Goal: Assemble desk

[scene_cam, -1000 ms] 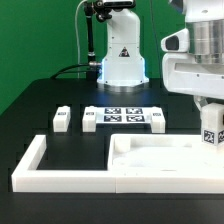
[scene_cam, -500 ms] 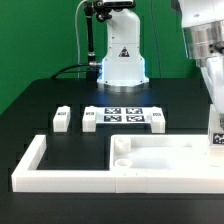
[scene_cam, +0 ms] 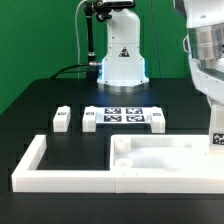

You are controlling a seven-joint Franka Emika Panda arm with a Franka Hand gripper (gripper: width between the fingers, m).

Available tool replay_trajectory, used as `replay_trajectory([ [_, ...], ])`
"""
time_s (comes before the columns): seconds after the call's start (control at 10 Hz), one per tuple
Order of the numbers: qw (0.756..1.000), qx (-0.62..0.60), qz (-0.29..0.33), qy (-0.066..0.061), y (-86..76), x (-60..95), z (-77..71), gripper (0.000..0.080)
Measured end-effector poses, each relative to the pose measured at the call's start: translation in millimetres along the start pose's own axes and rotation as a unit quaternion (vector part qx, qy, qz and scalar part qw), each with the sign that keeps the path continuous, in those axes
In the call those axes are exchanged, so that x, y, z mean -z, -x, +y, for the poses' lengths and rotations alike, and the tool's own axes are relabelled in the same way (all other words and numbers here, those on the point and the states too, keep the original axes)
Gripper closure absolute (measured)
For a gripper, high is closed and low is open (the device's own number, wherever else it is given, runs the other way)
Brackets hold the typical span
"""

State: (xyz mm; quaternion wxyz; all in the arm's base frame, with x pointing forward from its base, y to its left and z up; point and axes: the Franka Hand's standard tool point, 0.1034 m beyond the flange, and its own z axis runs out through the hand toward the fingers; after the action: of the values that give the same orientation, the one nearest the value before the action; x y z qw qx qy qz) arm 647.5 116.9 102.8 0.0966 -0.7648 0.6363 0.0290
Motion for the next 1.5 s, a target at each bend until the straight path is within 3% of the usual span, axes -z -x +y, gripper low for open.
replay_trajectory([
  [0.1, 0.996, 0.085, 0.004, 0.004, 2.8, 2.3, 0.9, 0.0164],
  [0.5, 0.975, 0.220, 0.008, 0.005, 2.7, 2.4, 3.8, 0.0151],
  [0.7, 0.909, 0.414, 0.039, 0.034, -14.7, 2.9, 6.4, 0.0151],
  [0.8, 0.883, 0.466, 0.045, 0.037, -16.6, 1.9, 3.8, 0.0151],
  [0.9, 0.888, 0.456, 0.045, 0.037, -16.2, 1.4, 4.2, 0.0151],
  [1.1, 0.891, 0.450, 0.045, 0.036, -16.3, 1.0, 4.4, 0.0403],
  [1.2, 0.908, 0.414, 0.046, 0.034, -15.8, 0.8, 4.5, 0.0403],
  [1.3, 0.924, 0.379, 0.048, 0.033, -15.6, 0.7, 4.5, 0.0511],
  [1.5, 0.941, 0.334, 0.049, 0.031, -15.5, 0.5, 4.6, 0.0511],
])
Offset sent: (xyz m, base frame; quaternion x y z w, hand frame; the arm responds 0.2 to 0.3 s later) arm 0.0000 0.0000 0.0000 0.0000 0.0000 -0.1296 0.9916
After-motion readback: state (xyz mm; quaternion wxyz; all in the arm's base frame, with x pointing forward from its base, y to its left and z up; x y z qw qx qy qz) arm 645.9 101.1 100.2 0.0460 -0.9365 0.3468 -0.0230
